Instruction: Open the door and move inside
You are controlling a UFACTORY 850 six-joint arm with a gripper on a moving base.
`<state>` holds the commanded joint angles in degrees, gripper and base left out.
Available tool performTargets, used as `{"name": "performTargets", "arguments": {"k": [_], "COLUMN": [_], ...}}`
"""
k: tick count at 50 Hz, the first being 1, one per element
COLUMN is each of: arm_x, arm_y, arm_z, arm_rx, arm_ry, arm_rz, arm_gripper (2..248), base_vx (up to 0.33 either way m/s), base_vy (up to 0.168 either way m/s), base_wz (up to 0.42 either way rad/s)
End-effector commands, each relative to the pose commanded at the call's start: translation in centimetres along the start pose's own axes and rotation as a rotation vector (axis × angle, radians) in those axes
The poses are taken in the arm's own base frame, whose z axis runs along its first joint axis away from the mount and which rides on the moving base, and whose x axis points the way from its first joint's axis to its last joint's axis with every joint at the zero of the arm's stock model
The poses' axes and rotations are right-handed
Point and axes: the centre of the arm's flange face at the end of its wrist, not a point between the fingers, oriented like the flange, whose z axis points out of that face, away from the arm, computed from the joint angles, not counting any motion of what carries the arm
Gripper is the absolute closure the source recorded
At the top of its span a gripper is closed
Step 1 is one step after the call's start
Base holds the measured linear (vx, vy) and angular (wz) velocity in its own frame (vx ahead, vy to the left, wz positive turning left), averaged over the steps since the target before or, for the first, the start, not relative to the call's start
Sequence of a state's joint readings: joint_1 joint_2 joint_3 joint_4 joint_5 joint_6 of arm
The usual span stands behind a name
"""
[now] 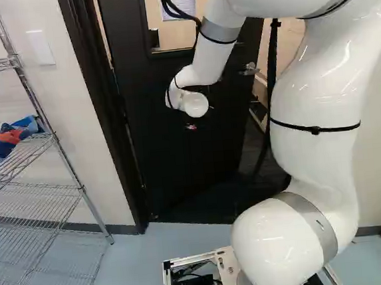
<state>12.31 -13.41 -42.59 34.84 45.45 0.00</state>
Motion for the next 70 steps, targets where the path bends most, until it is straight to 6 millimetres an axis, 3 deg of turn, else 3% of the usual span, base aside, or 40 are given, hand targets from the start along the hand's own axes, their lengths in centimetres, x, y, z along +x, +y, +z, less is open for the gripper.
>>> {"name": "performTargets", "arguments": {"k": [20, 70], "arm_x": [-0.1, -0.6], "arm_y": [-1.2, -6.1], "arm_z": [2.1, 6.8], "arm_rx": [-0.081, -0.038], "arm_ry": [0.004, 0.018], "arm_rz": [0.099, 0.108], "arm_gripper": [3, 3], "base_vx": [0.0, 0.0], "base_vy": [0.0, 0.0], "base_wz": [0.0, 0.0]}}
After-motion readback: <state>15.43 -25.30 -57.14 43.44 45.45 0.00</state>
